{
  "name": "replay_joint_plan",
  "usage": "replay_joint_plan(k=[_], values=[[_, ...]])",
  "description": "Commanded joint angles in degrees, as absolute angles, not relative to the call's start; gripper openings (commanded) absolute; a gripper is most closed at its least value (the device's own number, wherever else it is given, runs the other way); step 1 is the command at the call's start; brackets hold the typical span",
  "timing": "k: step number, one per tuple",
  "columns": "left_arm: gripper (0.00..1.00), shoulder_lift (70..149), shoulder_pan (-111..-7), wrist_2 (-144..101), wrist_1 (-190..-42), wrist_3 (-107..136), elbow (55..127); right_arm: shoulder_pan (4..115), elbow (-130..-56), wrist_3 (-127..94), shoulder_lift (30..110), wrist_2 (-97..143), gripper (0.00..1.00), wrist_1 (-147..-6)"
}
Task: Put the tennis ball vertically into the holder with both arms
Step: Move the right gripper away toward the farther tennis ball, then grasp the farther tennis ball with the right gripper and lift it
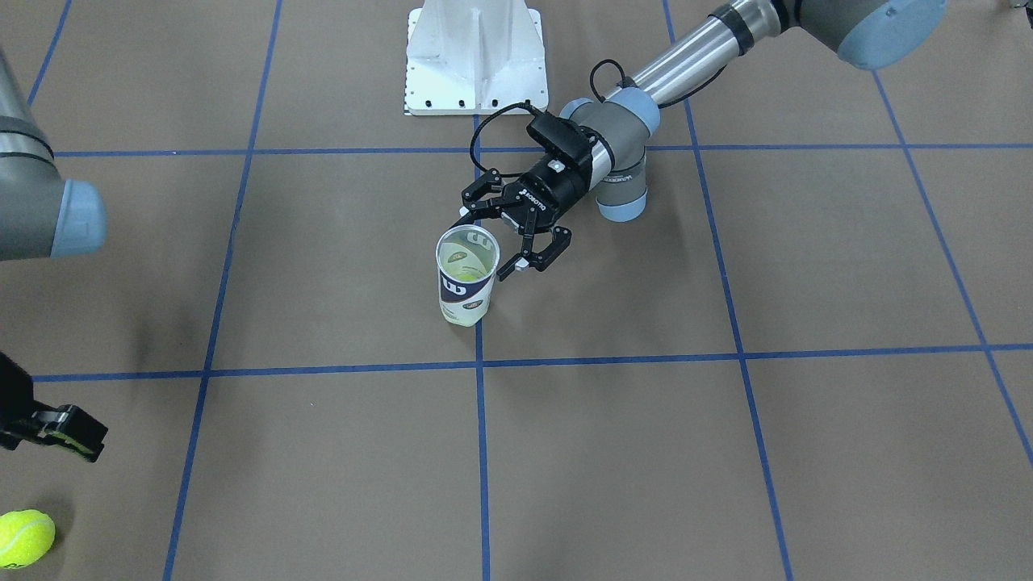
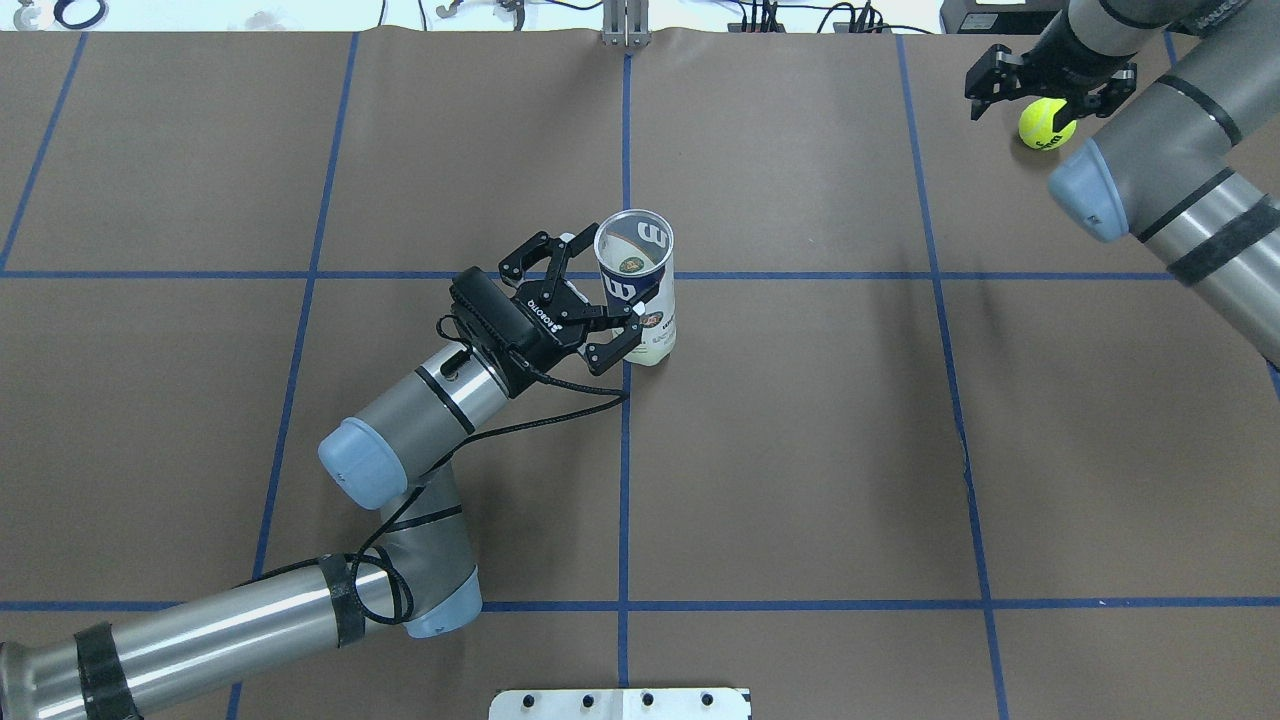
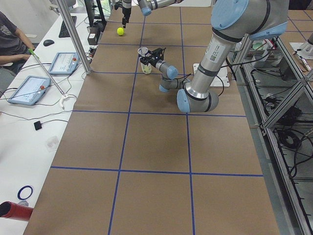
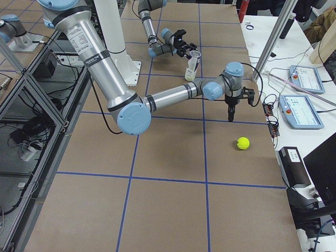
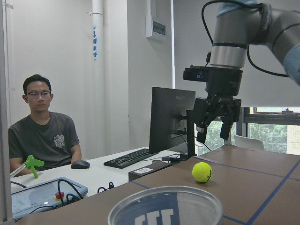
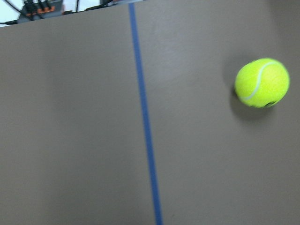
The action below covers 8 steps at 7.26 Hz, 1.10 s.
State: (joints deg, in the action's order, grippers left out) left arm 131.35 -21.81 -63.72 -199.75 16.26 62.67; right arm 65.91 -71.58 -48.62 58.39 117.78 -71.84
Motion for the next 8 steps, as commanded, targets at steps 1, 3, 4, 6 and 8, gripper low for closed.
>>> replay_joint_plan(k=[1,3,4,6,8], values=[[0.9,131.2,-21.9,-63.7,-199.8,16.3,62.7,66.2,-60.3,-52.4,56.1,110.8,0.97,-62.3],[0.9,130.7,-21.9,-63.7,-200.1,16.3,62.8,65.1,-54.5,-54.8,55.4,108.0,0.98,-54.3],[0.9,130.7,-21.9,-63.7,-200.1,16.3,62.8,64.2,-54.3,-54.8,55.4,106.4,0.98,-53.8],[0.9,130.7,-21.9,-63.7,-200.2,16.3,62.8,63.1,-52.0,-54.8,55.5,105.3,0.98,-50.7],[0.9,130.7,-21.9,-63.7,-200.2,16.3,62.8,62.8,-50.5,-54.8,55.5,103.5,0.98,-49.1]])
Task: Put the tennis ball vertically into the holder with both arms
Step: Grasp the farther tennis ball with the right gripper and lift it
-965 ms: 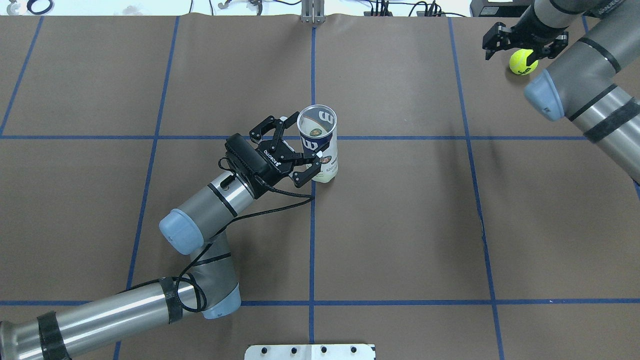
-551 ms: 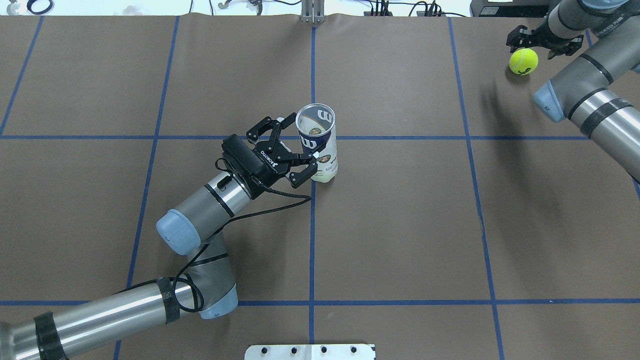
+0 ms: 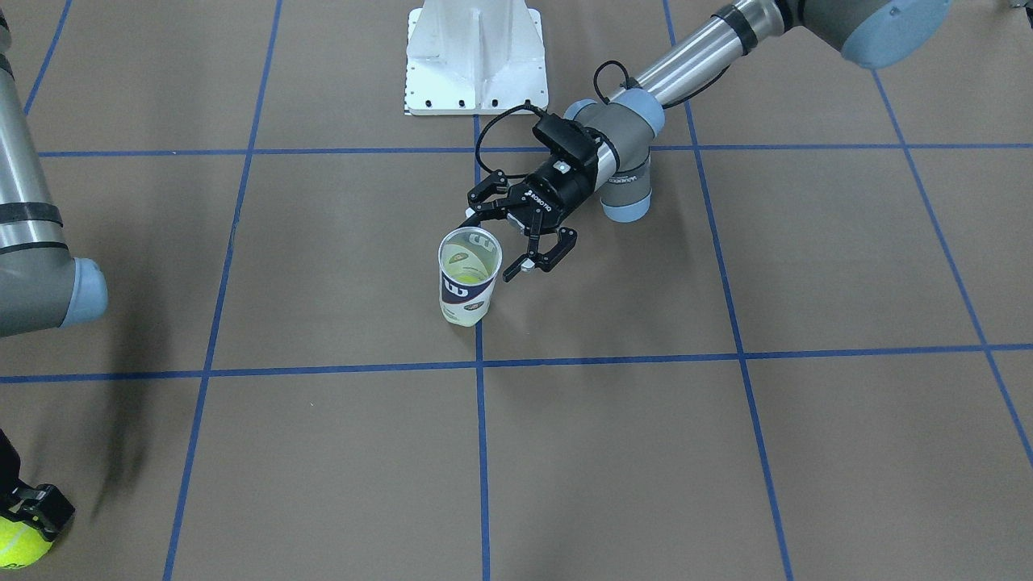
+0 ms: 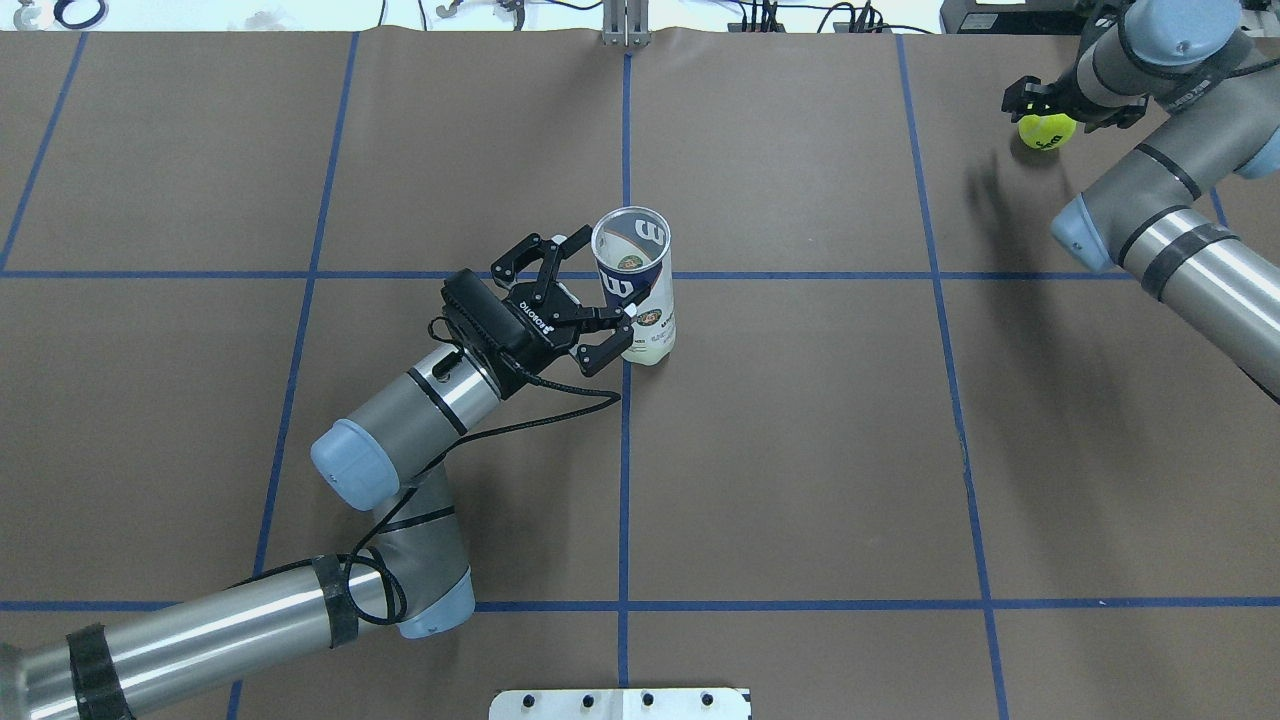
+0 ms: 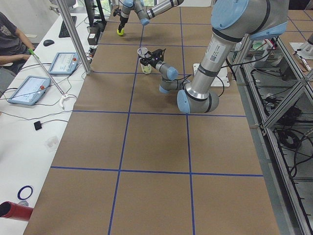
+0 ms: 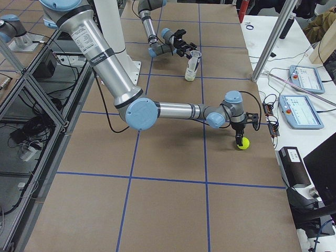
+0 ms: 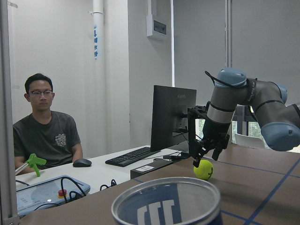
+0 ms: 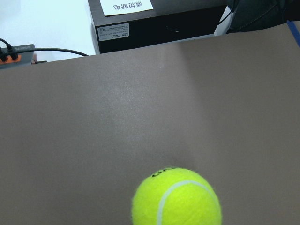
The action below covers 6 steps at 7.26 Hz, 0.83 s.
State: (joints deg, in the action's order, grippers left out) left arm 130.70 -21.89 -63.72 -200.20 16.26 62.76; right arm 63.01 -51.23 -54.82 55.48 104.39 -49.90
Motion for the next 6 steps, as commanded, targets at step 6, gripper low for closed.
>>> replay_joint_plan(k=[6], values=[[0.9,129.8,-21.9,-63.7,-201.0,16.2,62.8,61.6,-49.4,-54.8,55.3,99.7,0.98,-49.0]])
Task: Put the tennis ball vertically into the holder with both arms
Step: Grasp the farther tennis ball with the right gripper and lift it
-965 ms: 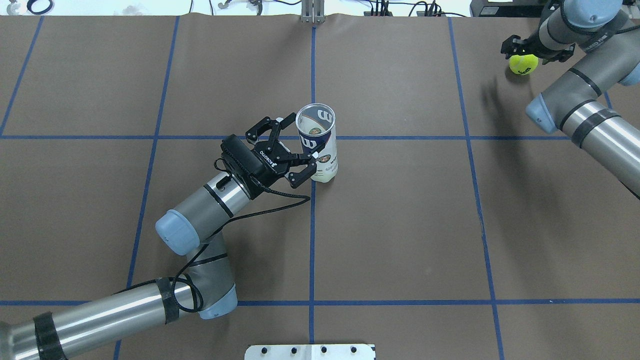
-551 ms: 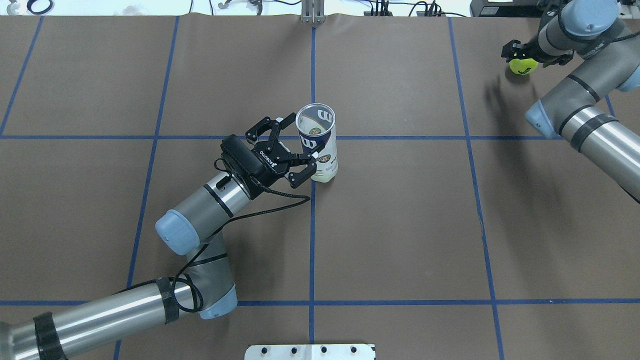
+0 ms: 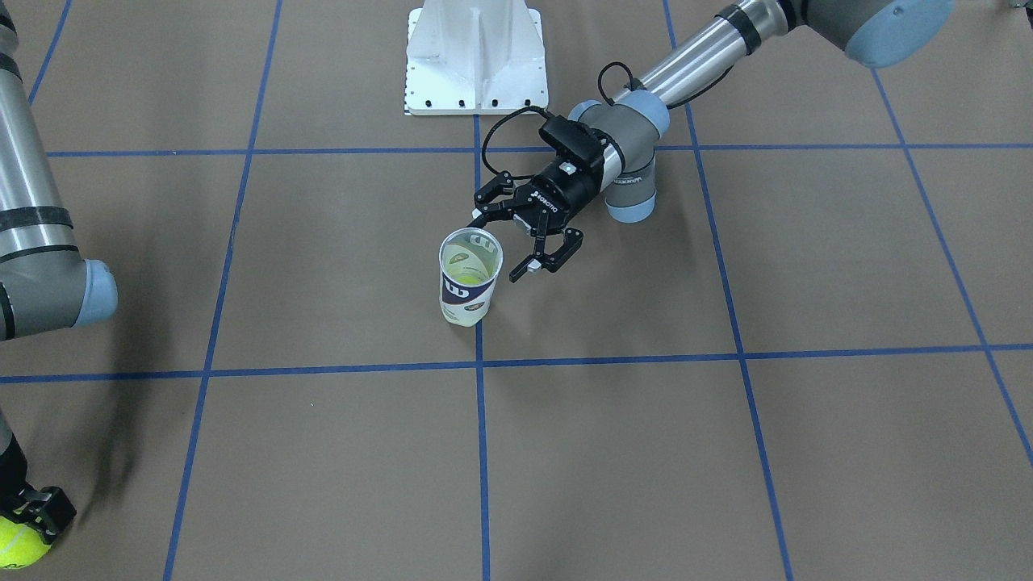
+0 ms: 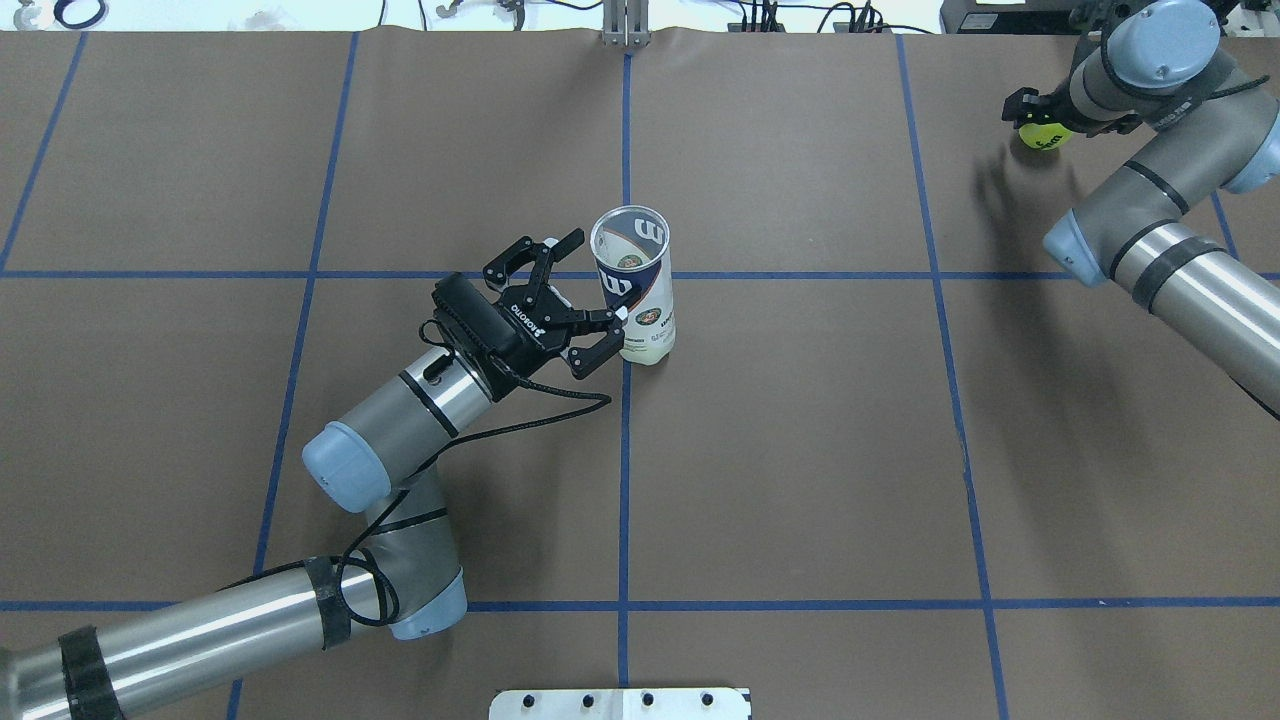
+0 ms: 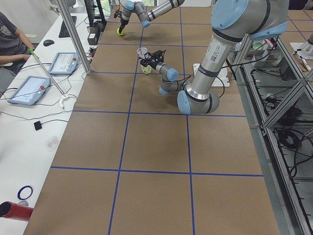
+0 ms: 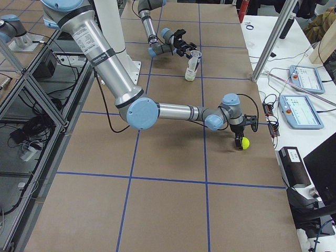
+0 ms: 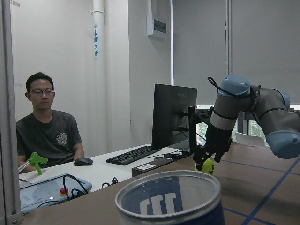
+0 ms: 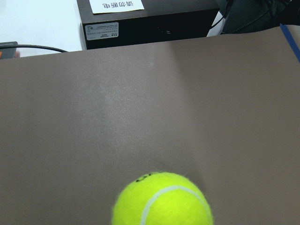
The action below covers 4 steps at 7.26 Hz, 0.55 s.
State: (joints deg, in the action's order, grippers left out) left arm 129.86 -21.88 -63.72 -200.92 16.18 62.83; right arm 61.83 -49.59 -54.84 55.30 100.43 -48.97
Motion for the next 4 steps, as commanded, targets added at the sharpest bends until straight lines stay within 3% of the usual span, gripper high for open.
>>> replay_joint_plan(k=[1,2,4], values=[[0.9,129.8,-21.9,-63.7,-201.0,16.3,62.8,61.4,-49.2,-54.8,55.3,98.7,0.97,-49.0],[0.9,129.8,-21.9,-63.7,-201.0,16.2,62.8,61.2,-49.0,-54.8,55.4,98.4,0.96,-48.9],[0.9,129.9,-21.8,-63.7,-201.0,16.3,62.8,61.1,-48.9,-54.8,55.4,98.1,0.73,-48.9]])
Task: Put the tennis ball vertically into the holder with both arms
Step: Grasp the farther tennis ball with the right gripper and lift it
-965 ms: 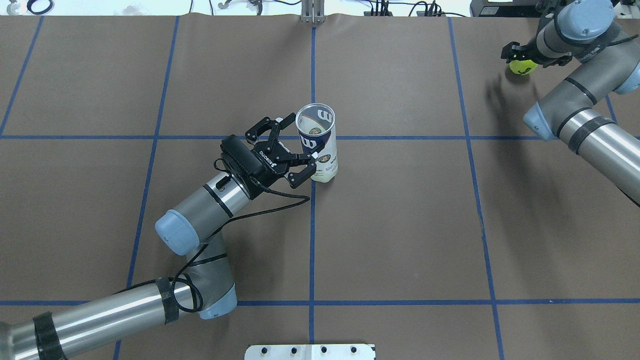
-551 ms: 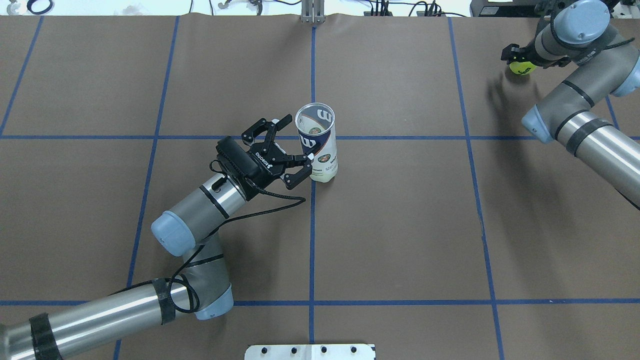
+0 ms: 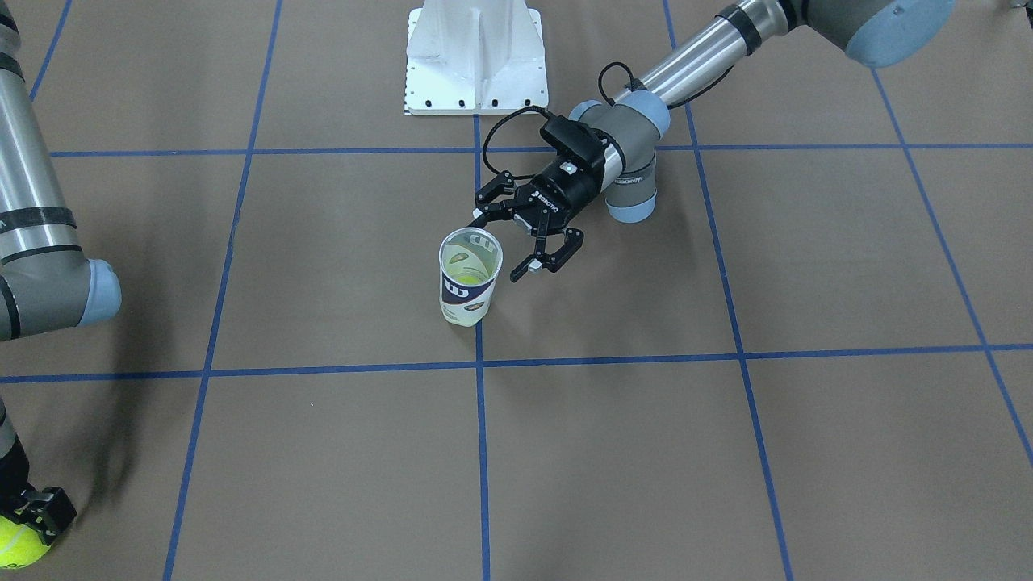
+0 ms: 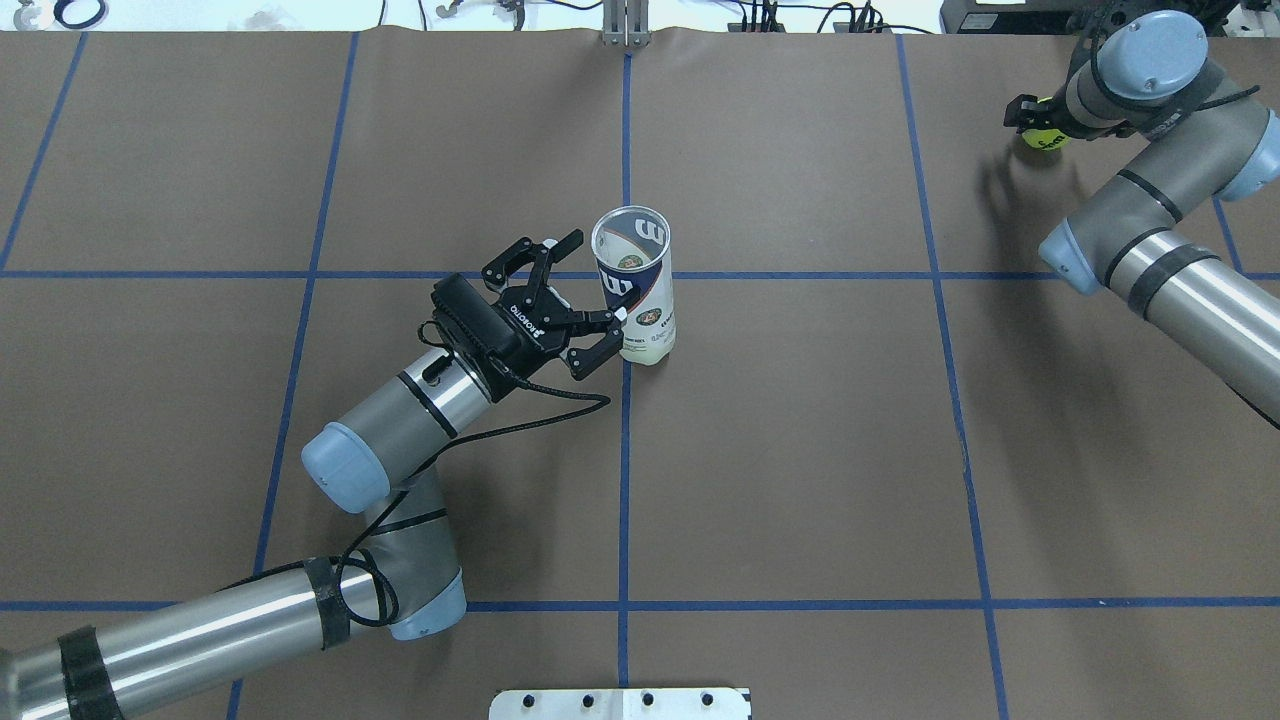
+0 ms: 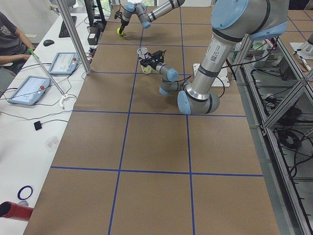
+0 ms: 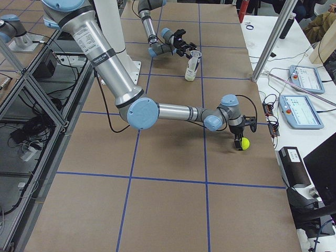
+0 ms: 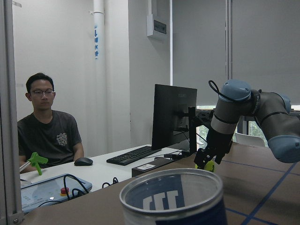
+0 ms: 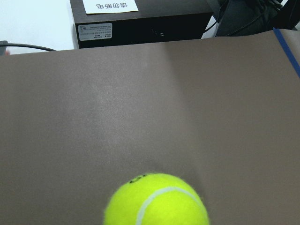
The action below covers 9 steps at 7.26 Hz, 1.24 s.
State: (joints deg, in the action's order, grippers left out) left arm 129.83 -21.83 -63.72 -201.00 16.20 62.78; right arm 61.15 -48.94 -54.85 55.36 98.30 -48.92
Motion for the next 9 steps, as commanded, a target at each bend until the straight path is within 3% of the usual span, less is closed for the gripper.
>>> replay_joint_plan(k=[1,4,5,9], values=[[0.9,129.9,-21.8,-63.7,-201.0,16.2,62.8,61.1,-48.9,-54.8,55.3,97.9,0.58,-49.0],[0.9,129.9,-21.7,-63.7,-201.0,16.3,62.8,61.2,-48.6,-54.9,54.0,97.8,0.1,-49.0],[0.9,129.9,-21.7,-63.7,-201.0,16.2,62.8,61.3,-49.9,-56.2,53.6,97.9,0.0,-49.2],[0.9,130.4,-20.7,-63.6,-200.9,16.2,62.9,61.8,-67.4,-59.7,56.0,101.2,0.0,-62.6]])
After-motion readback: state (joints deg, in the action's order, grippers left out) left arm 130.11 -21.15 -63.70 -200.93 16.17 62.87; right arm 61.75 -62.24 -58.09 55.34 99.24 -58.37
